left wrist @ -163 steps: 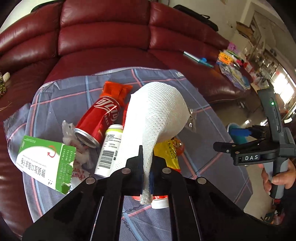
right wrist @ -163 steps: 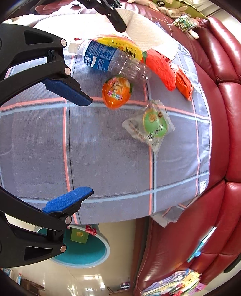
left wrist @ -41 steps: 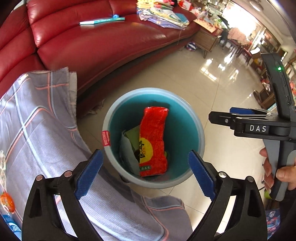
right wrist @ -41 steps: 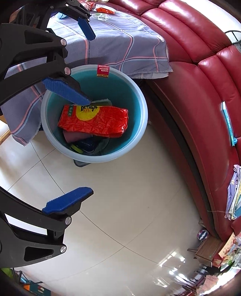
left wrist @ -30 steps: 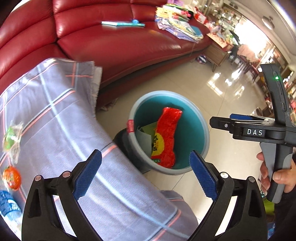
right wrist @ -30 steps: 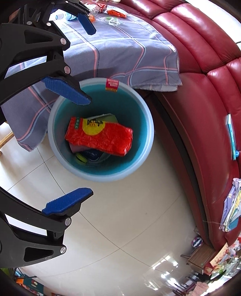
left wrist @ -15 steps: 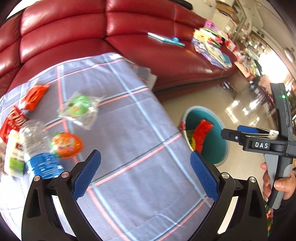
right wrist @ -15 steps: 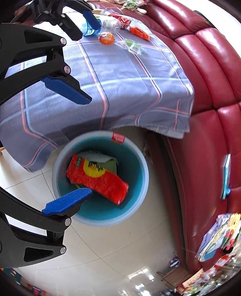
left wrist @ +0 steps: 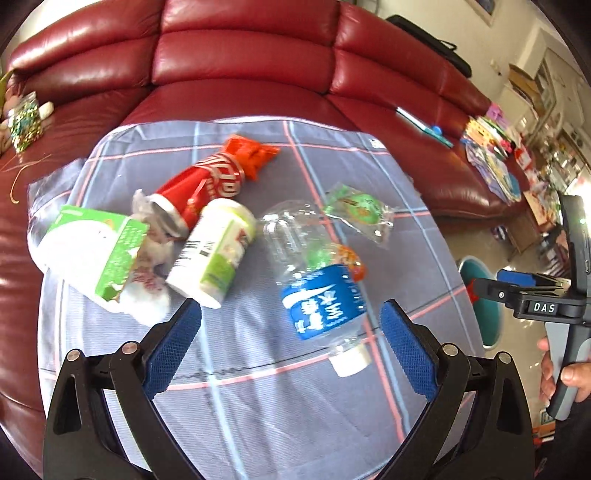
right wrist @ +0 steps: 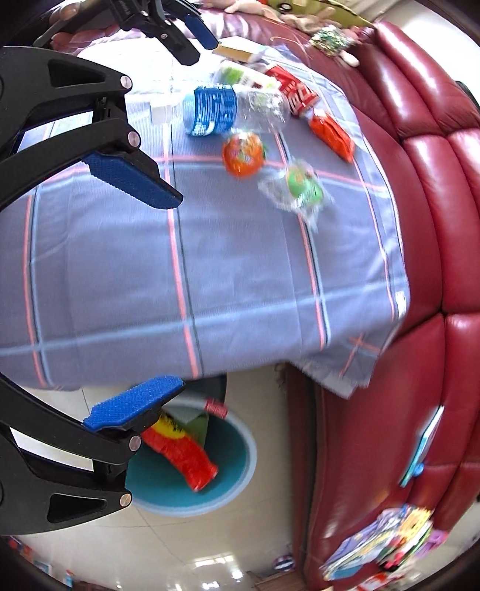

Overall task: Collect trash
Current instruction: 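Move both tools back over the remaining trash on the table, then grasp the green-white medicine box with the left tool while the right tool grasps the blue-label water bottle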

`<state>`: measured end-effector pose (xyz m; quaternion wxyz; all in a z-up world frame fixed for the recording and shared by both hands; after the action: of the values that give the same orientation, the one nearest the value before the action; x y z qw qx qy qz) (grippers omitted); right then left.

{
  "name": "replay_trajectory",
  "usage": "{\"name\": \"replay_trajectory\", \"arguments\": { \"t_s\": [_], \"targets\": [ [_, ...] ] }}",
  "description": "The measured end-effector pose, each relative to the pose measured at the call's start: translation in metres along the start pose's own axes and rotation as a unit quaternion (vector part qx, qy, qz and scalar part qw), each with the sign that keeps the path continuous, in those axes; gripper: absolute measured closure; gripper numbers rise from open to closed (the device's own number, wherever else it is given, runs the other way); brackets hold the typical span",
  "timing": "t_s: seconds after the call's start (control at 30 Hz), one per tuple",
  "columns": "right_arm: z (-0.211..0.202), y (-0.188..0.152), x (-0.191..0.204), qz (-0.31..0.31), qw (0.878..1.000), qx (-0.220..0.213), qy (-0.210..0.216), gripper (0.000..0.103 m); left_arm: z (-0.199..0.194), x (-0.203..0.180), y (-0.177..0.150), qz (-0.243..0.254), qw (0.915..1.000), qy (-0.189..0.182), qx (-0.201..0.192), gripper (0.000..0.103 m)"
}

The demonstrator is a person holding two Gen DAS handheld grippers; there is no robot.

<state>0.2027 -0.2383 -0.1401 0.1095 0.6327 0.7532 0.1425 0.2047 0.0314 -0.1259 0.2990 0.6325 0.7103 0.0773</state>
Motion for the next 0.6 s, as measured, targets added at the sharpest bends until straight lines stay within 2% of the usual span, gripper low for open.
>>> {"name": "replay_trajectory", "arguments": {
  "t_s": [0.27,0.43,0.6],
  "targets": [
    [0.017,0.032,0.087,-0.06,0.998,0.012,0.015,0.015,-0.015,0.1,0.021,-0.071,0.9967,0.037,-0.015,0.006],
    [0.029,0.045,0.128,-0.088,0.996,0.021,0.02,0.015,-0.012,0.155,0.045,-0.132,0.9892,0.063,-0.013,0.006],
    [0.037,0.061,0.153,-0.107,0.994,0.025,0.019,0.015,0.001,0.181,0.071,-0.186,0.98,0.071,-0.007,0.006]
  ]
}}
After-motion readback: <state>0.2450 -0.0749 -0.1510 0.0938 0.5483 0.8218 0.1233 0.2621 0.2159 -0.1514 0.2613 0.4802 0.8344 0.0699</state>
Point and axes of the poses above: each gripper's, at about its wrist camera, not at the fingertips, and z roughly the way its jaws point, x to its left, y to its top, the point moved 10 cm from there along z, roughly the way its jaws point, and after that the axes turned 10 degrees about -z, right-handed, at the moved point
